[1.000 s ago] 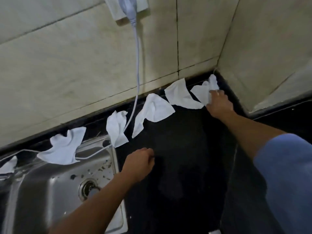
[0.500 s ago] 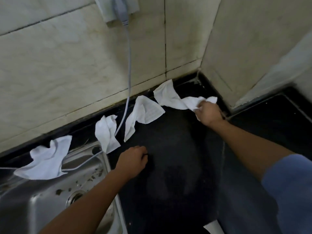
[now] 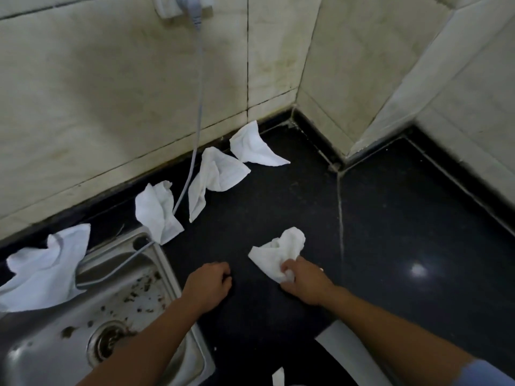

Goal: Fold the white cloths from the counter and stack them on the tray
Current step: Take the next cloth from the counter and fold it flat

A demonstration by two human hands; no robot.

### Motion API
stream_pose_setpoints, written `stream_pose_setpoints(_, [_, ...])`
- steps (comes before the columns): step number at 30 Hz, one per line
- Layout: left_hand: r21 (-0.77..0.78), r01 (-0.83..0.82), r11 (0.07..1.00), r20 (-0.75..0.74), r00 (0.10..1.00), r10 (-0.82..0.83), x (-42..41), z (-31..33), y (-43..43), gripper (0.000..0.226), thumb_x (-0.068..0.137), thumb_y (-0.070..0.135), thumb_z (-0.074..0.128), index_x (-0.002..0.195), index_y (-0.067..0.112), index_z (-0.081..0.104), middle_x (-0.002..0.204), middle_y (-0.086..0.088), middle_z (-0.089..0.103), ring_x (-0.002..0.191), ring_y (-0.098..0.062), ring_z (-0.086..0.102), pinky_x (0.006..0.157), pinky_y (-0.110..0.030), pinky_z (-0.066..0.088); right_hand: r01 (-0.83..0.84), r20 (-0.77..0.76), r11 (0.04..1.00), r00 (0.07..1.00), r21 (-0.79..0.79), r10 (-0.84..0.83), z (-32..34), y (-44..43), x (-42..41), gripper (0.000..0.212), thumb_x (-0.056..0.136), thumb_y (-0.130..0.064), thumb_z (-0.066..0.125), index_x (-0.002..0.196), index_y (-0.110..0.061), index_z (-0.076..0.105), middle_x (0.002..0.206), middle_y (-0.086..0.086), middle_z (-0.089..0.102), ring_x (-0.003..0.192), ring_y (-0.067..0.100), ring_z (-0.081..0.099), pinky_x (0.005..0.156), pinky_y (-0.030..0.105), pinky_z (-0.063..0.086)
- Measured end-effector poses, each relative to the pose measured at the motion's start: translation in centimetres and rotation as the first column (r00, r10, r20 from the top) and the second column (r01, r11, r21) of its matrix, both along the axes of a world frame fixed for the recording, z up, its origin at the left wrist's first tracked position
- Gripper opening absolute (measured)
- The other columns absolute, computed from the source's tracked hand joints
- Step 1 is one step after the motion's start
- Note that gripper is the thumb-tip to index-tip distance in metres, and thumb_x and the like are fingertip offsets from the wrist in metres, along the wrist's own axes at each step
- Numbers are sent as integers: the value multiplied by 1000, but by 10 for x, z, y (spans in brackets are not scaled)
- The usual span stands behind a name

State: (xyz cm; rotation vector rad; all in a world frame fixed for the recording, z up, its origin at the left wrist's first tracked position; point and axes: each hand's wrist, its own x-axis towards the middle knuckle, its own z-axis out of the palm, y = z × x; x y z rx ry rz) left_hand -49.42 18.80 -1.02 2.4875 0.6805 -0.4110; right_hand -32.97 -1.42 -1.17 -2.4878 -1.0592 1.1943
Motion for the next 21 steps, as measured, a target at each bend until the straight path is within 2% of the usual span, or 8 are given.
stream_pose_setpoints(3, [-12, 17, 1000, 25, 1000, -17, 8, -4, -12, 18, 90, 28, 51, 102, 18, 61, 101, -1, 64, 90, -18, 59, 71, -29, 43, 49, -4, 999, 999, 21, -49, 9, 3, 19, 42, 92, -32, 55, 132, -24, 52, 117, 3, 63, 100, 20, 62, 86, 29, 49])
stream_pose_setpoints(6, [-69, -25, 997, 113, 993, 32, 30, -5, -25, 29, 92, 23, 51, 121, 20, 55, 114, -3, 56, 90, -19, 59, 75, -31, 48, 254, 173, 941, 940, 221, -295, 10, 1, 40, 25, 93, -15, 50, 110, -22, 66, 90, 4, 71, 79, 20, 67, 75, 40, 55])
stream_pose_setpoints(8, [-85, -30, 996, 169, 985, 44, 49, -6, -33, 44, 93, 19, 50, 136, 21, 44, 128, -3, 48, 96, -20, 59, 79, -33, 50, 331, 225, 886, 883, 325, -413, 8, 6, 52, 21, 92, -16, 54, 110, -19, 64, 88, 2, 71, 78, 20, 67, 71, 39, 55])
stream_pose_setpoints(11, [-111, 3, 994, 143, 990, 13, 73, -9, -42, 58, 92, 16, 50, 146, 22, 30, 141, -1, 41, 110, -22, 56, 88, -35, 48, 465, 35, 848, 872, 252, -489, 1, 20, 60, 46, 85, -31, 68, 127, -18, 53, 105, -4, 62, 95, 16, 61, 84, 37, 52])
stream_pose_setpoints(13, [-124, 8, 992, 88, 996, 3, 78, -12, -45, 47, 90, 14, 49, 137, 20, 44, 127, -2, 53, 107, -24, 58, 86, -36, 48, 533, -120, 830, 846, 165, -520, -8, 25, 60, 37, 81, -29, 74, 112, -13, 61, 96, -2, 61, 90, 17, 60, 83, 41, 53])
stream_pose_setpoints(16, [-64, -24, 998, 188, 982, 36, 66, -16, -45, 13, 84, 4, 52, 90, 7, 63, 90, -2, 58, 81, -23, 60, 64, -32, 45, 518, -60, 827, 853, 221, -518, -10, 17, 58, 17, 85, -25, 67, 81, -10, 61, 72, 0, 59, 71, 18, 58, 61, 34, 49])
stream_pose_setpoints(19, [104, 50, 993, 321, 943, -81, 34, -20, -37, 20, 62, -6, 68, 70, 10, 59, 79, -4, 57, 67, -21, 56, 50, -27, 44, 373, 174, 875, 882, 309, -437, 0, -13, 59, 18, 93, -33, 56, 98, -16, 58, 81, 1, 63, 74, 20, 60, 62, 33, 48])
stream_pose_setpoints(21, [203, 131, 970, 258, 949, -182, 11, -28, -35, 29, 48, -2, 76, 67, 13, 60, 84, -4, 60, 70, -20, 56, 48, -25, 44, 265, 239, 948, 922, 178, -303, -1, -37, 58, 24, 94, -38, 51, 105, -17, 55, 86, 5, 66, 78, 26, 63, 66, 37, 51])
